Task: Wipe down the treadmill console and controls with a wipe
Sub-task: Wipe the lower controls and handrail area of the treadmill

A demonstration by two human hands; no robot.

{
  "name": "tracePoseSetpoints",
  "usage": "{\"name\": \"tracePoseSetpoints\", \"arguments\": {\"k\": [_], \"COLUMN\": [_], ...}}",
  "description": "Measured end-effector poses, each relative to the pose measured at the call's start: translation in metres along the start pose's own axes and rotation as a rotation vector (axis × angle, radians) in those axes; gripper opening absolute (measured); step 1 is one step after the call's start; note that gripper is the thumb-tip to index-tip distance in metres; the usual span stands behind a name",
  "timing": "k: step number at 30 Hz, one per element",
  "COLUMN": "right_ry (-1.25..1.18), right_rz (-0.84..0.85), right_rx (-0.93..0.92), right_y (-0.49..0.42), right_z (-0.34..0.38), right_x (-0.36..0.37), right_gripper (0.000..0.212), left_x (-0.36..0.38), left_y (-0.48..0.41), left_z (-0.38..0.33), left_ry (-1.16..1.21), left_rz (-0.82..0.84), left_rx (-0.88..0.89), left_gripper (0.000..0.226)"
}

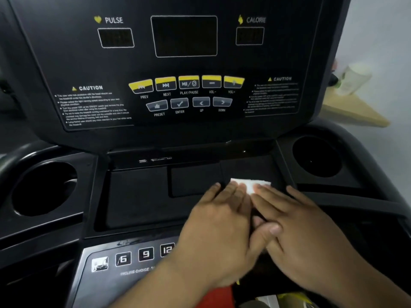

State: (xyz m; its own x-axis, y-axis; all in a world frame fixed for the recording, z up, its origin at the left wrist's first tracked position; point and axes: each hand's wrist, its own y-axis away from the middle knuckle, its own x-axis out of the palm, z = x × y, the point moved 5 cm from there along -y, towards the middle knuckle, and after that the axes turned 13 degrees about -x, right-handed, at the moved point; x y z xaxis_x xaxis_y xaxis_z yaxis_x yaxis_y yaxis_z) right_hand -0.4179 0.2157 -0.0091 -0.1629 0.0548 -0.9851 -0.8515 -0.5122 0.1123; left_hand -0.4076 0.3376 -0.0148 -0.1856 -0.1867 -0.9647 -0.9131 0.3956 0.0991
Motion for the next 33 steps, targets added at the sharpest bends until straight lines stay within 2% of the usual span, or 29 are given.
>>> {"name": "tracePoseSetpoints", "arguments": {"k": [3,7,10,15,20,23,28,30,33], "right_ry": [-0.015,0.057,0.033,0.079,0.087,0.133,0.091,0.039,-0.021], "right_rz": [0.068,0.097,0.061,0.173,0.202,0.205,0.162,0.112,0.102], "right_rx": [0.051,-0.001,-0.003,0.065,0.039,0.019,-0.021,-0.025,-0.025], "right_y": [-0.033,-0.021,0.007,-0.027,-0.028,-0.028,0.002,0.017,0.014], "right_z": [-0.010,-0.009,0.001,-0.024,-0.037,-0.043,-0.028,-0.016,-0.004], "right_x": [-0.006,-0.007,-0.003,-0.007,0.003,-0.005,-0.019,-0.016,-0.010], "right_gripper": [0.064,0.066,0.060,0.063,0.067,0.067,0.056,0.058,0.069], "left_x": [-0.012,-0.010,0.000,-0.002,0.007,0.004,-0.010,-0.011,-0.011], "left_y": [-0.029,-0.018,0.004,-0.040,-0.043,-0.049,-0.028,-0.011,0.000], "left_z": [0.006,0.001,-0.007,-0.008,-0.011,-0.020,-0.036,-0.035,-0.022], "left_ry": [-0.053,-0.058,-0.024,-0.050,-0.139,-0.151,-0.021,0.065,0.048], "left_rz": [0.018,0.032,-0.032,0.056,0.013,0.018,0.021,0.025,-0.011], "left_rx": [-0.062,0.003,0.067,0.025,0.037,0.030,0.167,0.190,0.158], "left_gripper": [0.085,0.080,0.074,0.083,0.086,0.085,0.077,0.071,0.071]}}
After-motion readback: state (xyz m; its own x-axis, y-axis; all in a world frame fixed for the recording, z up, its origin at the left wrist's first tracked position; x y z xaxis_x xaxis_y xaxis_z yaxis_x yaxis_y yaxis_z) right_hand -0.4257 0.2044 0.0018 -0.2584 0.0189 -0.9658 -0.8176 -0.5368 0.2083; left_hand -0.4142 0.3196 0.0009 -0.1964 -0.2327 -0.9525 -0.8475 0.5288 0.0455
